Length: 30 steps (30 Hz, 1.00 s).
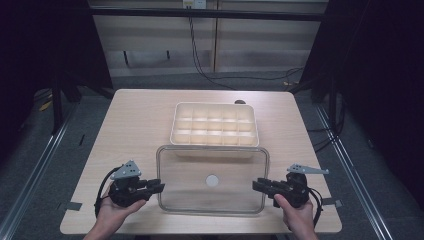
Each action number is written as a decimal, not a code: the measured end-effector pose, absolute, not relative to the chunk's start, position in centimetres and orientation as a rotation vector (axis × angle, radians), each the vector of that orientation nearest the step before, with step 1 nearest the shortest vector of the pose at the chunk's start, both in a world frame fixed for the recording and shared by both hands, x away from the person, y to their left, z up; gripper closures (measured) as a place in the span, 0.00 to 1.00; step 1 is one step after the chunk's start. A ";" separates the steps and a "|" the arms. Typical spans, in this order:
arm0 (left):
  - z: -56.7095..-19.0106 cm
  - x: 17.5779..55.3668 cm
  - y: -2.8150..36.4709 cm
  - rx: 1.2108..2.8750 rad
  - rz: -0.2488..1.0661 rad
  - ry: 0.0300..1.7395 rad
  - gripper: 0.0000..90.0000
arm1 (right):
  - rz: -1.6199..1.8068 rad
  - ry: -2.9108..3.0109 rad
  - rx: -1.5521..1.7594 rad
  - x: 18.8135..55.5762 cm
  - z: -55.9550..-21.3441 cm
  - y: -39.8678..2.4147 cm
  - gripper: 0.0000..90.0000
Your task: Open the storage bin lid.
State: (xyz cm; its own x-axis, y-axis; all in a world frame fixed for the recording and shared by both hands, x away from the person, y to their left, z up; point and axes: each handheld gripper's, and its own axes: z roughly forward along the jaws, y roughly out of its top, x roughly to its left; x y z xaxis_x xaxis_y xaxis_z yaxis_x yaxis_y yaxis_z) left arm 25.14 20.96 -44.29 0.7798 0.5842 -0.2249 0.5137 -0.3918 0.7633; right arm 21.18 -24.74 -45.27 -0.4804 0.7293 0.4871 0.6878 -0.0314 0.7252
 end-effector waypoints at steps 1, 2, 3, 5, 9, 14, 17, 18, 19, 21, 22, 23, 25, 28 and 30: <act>-44.4 25.1 21.0 2.064 0.087 0.820 0.83 | 1.568 2.163 1.583 21.1 -45.3 -24.7 0.72; -44.5 25.0 21.1 2.071 0.084 0.822 0.83 | 1.569 2.166 1.586 21.0 -45.5 -24.7 0.72; -44.6 24.9 21.1 2.077 0.089 0.818 0.83 | 1.565 2.172 1.587 20.9 -45.6 -24.6 0.72; -44.8 24.7 21.0 2.089 0.086 0.823 0.82 | 1.553 2.167 1.587 20.7 -45.8 -24.5 0.72; -45.1 24.6 21.1 2.087 0.076 0.818 0.82 | 1.540 2.177 1.589 20.5 -45.9 -24.4 0.72; -45.3 24.6 21.1 2.090 0.082 0.818 0.81 | 1.528 2.184 1.597 20.5 -46.3 -24.3 0.72; -45.4 24.6 21.0 2.105 0.082 0.808 0.80 | 1.498 2.191 1.598 20.6 -46.7 -24.2 0.70; -45.4 24.6 21.0 2.105 0.082 0.808 0.80 | 1.498 2.191 1.598 20.6 -46.7 -24.2 0.70; -45.5 24.7 21.0 2.107 0.089 0.810 0.79 | 1.477 2.194 1.587 20.7 -46.7 -24.0 0.70; -45.6 24.9 21.0 2.115 0.089 0.809 0.79 | 1.475 2.195 1.590 20.9 -46.9 -24.0 0.69; -45.6 24.9 21.0 2.115 0.089 0.809 0.78 | 1.475 2.195 1.590 20.9 -46.9 -24.0 0.69; -45.6 25.0 20.9 2.118 0.088 0.808 0.78 | 1.470 2.202 1.584 21.1 -47.0 -24.0 0.68; -45.7 25.1 20.9 2.126 0.091 0.806 0.77 | 1.447 2.205 1.586 21.2 -47.0 -23.9 0.67; -45.9 25.4 20.7 2.131 0.088 0.807 0.76 | 1.426 2.209 1.584 21.3 -47.1 -23.8 0.64; -46.1 25.6 20.7 2.131 0.081 0.813 0.75 | 1.409 2.206 1.591 21.5 -47.2 -23.7 0.63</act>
